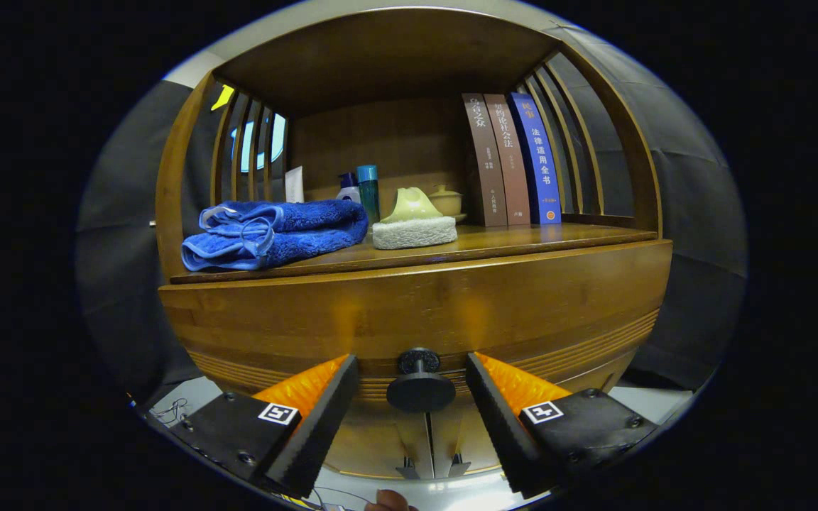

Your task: Pull open the drawer, take out the items inside it, and place them on the countertop above the cabinet.

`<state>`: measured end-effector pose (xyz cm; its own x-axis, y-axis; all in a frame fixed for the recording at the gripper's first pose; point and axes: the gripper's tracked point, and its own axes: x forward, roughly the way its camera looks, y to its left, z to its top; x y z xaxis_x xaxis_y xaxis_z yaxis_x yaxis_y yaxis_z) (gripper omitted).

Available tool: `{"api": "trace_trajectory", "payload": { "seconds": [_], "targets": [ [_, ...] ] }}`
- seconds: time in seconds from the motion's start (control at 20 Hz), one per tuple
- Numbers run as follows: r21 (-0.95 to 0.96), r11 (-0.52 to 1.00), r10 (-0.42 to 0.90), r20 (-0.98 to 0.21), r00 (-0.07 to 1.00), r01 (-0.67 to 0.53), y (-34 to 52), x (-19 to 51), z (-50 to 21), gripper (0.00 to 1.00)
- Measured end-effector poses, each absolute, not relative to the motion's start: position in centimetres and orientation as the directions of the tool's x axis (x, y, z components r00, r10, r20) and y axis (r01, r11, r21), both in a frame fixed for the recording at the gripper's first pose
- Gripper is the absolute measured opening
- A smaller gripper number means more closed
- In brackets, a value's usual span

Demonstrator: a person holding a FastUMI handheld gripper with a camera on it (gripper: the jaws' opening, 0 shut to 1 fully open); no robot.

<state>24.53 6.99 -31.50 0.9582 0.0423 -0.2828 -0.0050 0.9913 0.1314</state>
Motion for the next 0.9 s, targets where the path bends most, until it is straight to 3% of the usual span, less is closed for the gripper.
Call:
{"api": "trace_trajectory", "payload": {
  "seconds": [0.45, 0.9],
  "targets": [
    [0.096, 0.995, 0.032, -0.275, 0.961, -0.005, 6.9, 23.9, -30.9, 0.99],
    [0.002, 0.999, 0.04, -0.23, 0.972, -0.04, 5.7, 17.1, -20.9, 0.99]
  ]
}}
